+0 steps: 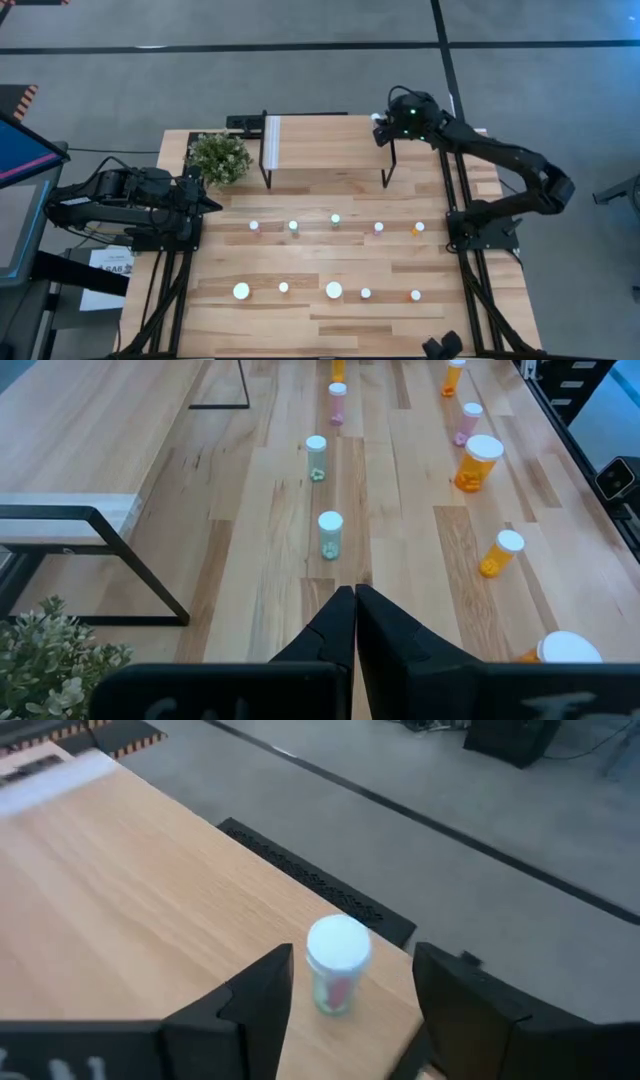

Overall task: Pick and place medicine bottles onto shelf by color
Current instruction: Put the top left pink pill bottle on the shelf

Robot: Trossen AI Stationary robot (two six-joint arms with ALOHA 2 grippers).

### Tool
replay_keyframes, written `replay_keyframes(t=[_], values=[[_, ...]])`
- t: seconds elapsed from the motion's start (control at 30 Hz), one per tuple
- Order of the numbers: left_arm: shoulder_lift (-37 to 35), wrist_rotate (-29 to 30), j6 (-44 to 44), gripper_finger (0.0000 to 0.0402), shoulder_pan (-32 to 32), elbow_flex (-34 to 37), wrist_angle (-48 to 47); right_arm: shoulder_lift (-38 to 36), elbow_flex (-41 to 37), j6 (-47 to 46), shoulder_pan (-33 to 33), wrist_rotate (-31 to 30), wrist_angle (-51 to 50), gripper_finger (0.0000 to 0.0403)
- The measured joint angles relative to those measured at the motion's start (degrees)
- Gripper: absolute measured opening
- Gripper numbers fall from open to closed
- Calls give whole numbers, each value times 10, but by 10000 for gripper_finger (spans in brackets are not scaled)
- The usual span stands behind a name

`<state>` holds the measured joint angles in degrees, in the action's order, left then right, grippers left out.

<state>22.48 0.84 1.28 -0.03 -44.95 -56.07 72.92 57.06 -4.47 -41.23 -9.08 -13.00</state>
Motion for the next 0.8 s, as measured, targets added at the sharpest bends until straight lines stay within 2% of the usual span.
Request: replay_keyframes(t=[0.2,0.43,0.63,0.8], values=[[0,0,0,0,0,0,0,-68,0,0,32,0,-55,226],[0,0,0,0,0,0,0,-118,-8,-5,138,0,-133,225],[0,0,0,0,0,0,0,-175,-79,-32,263,-5,-104,225],[0,0,0,0,0,0,0,-227,-170,-61,361,-16,-21,225]])
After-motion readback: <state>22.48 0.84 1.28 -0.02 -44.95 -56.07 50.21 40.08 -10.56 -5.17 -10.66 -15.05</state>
